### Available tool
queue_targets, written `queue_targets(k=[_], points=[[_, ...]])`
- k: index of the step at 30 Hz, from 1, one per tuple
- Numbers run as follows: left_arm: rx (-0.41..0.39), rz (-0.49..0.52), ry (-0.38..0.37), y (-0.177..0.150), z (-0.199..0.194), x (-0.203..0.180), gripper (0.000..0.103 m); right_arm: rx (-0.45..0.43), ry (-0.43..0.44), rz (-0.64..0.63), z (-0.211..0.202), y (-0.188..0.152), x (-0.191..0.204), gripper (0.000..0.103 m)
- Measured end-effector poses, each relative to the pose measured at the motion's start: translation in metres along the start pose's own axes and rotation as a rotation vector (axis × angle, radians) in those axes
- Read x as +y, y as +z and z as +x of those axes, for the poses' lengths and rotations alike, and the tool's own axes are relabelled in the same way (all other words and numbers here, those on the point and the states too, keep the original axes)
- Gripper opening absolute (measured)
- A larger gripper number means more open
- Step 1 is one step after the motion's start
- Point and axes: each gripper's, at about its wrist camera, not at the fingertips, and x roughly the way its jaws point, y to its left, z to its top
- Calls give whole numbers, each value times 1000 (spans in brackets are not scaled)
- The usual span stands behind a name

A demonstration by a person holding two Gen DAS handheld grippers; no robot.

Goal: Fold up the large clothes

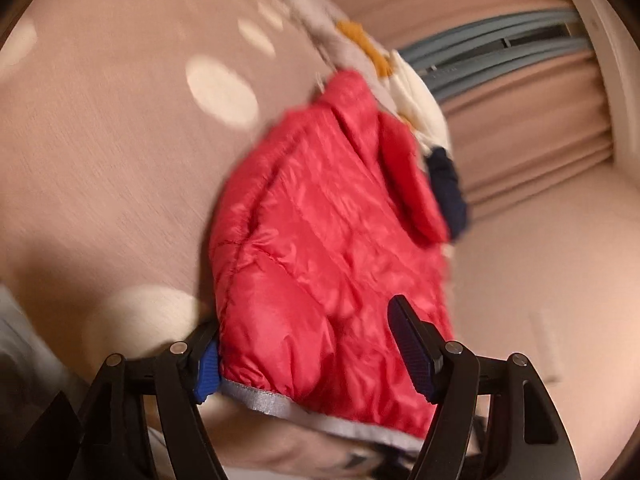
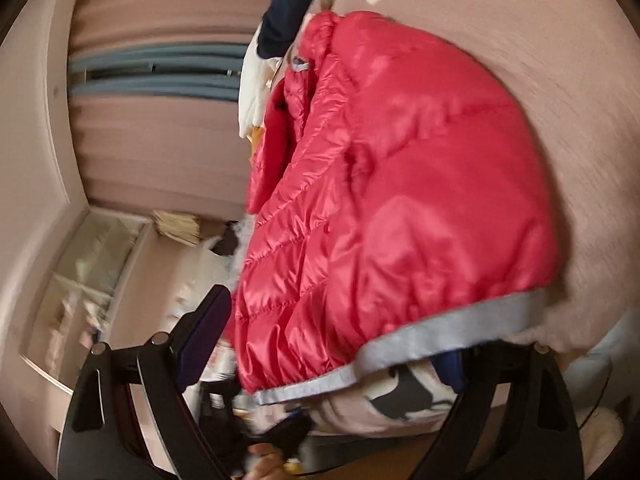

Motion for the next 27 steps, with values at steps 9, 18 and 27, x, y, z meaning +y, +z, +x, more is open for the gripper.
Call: queue_targets(k=[9, 18, 27], points=[[-5, -49, -37, 0, -9, 18, 73, -27, -108, -114, 9, 5, 25, 89], [50, -19, -97, -9, -14, 17, 73, -31, -143, -146, 10, 8, 25, 89], [149, -6, -169, -20, 9, -2, 73, -21, -146, -130, -2, 9, 17, 87]])
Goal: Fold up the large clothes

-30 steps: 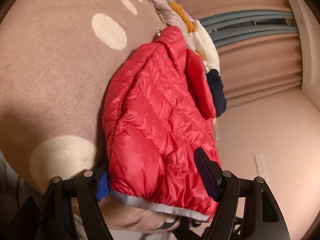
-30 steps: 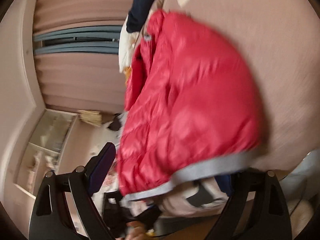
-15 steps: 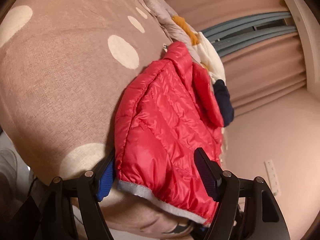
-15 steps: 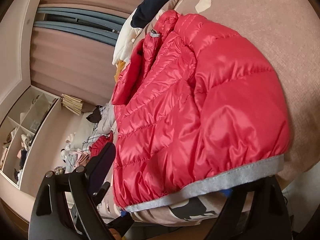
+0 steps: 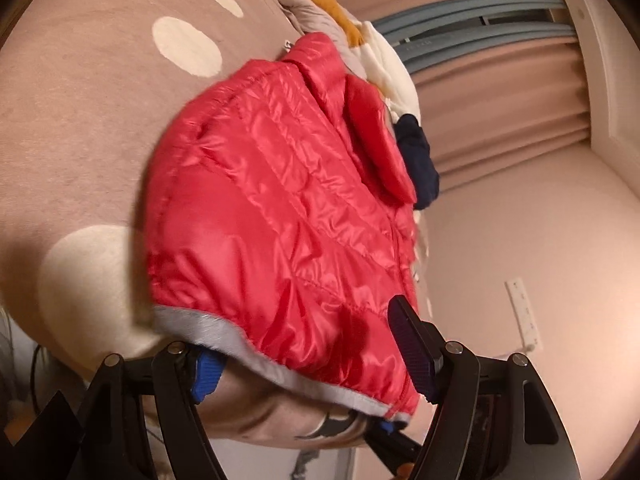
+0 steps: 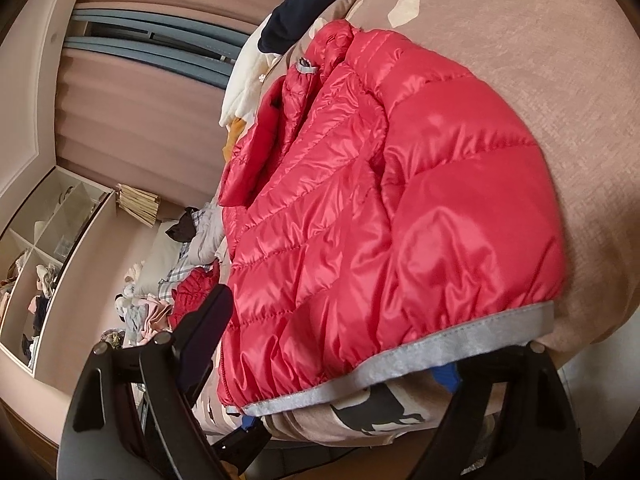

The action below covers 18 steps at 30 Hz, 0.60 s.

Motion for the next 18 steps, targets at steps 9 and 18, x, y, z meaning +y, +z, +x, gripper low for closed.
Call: queue_targets(k=[9, 18], points=[[49, -118, -132, 14, 22, 6, 73, -26, 33, 56, -11, 8, -13, 88], [-17, -28, 60, 29, 37, -4, 42, -62, -36, -54, 2, 20, 1, 81]])
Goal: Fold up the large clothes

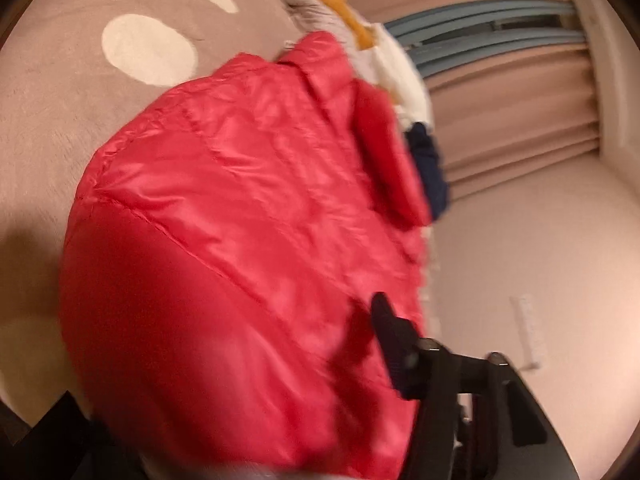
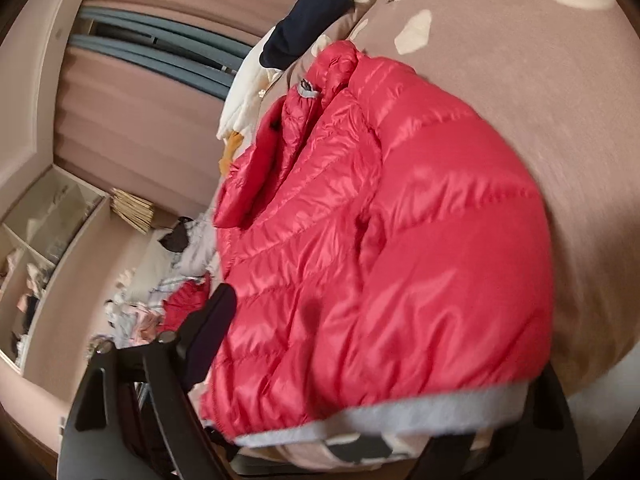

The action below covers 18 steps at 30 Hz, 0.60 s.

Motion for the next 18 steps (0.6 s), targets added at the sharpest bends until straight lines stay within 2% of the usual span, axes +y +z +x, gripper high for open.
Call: queue_targets(k=[2, 3, 4, 5, 6, 7, 10, 14, 16, 18], points=[[4, -24, 21, 4, 4, 6, 35, -28, 2, -16, 3, 4, -1, 77], [5, -29, 33, 4, 4, 8, 30, -42, -2, -28, 6, 6, -4, 71], [-2, -33, 46, 3, 4, 10, 29, -47, -16, -33, 8, 6, -6, 56], [-8, -31, 57, 2, 3, 10, 26, -55, -64, -47, 10, 6, -9, 47], [-15, -20, 70, 0, 1, 10, 25, -61, -109, -66, 11, 4, -11, 27], [-25, 9, 97, -3, 0, 8, 24, -62, -151, -102, 13, 2, -13, 19], [-62, 108, 187, -11, -2, -5, 23, -87, -154, -158, 11, -2, -15, 14], [-142, 244, 323, -21, -8, -25, 22, -85, -172, -180, 9, -1, -12, 14], [-163, 269, 351, -22, -9, -29, 22, -80, -185, -187, 9, 1, -9, 15], [-166, 262, 349, -17, -10, -32, 19, -73, -204, -204, 10, 4, -1, 15]])
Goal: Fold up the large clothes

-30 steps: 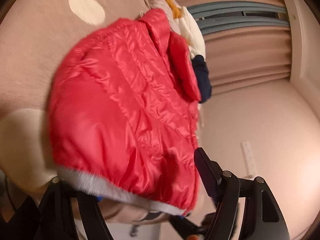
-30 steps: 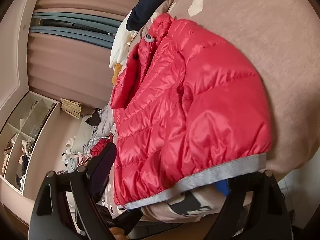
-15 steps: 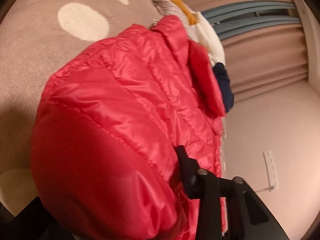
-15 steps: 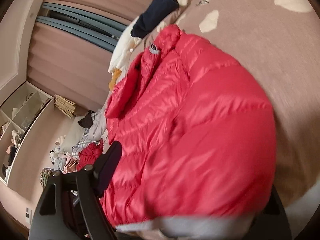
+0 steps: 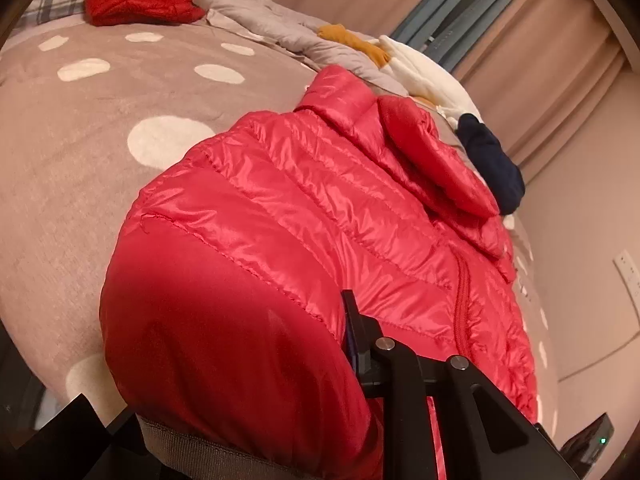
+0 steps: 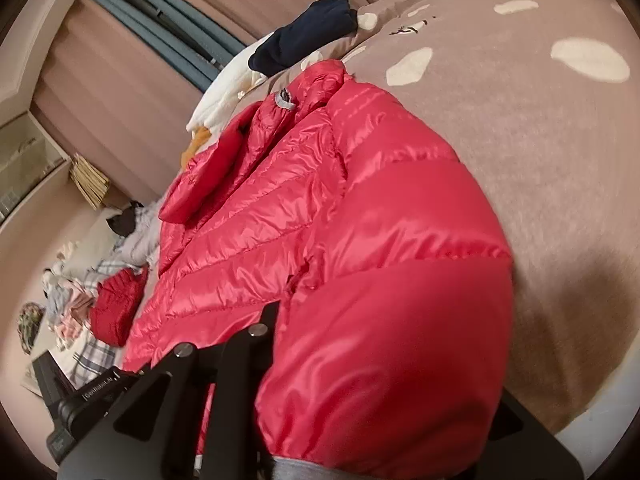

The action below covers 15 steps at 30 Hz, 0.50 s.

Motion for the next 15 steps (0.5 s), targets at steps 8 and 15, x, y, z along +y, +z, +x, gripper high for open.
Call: queue_targets(k=[8, 15], points=[[-203, 96, -23, 21, -60, -27, 18, -106, 86, -70, -47, 33, 33, 15], [-274, 151, -68, 26, -124, -45, 18, -202, 209, -94, -108, 44, 52, 15]])
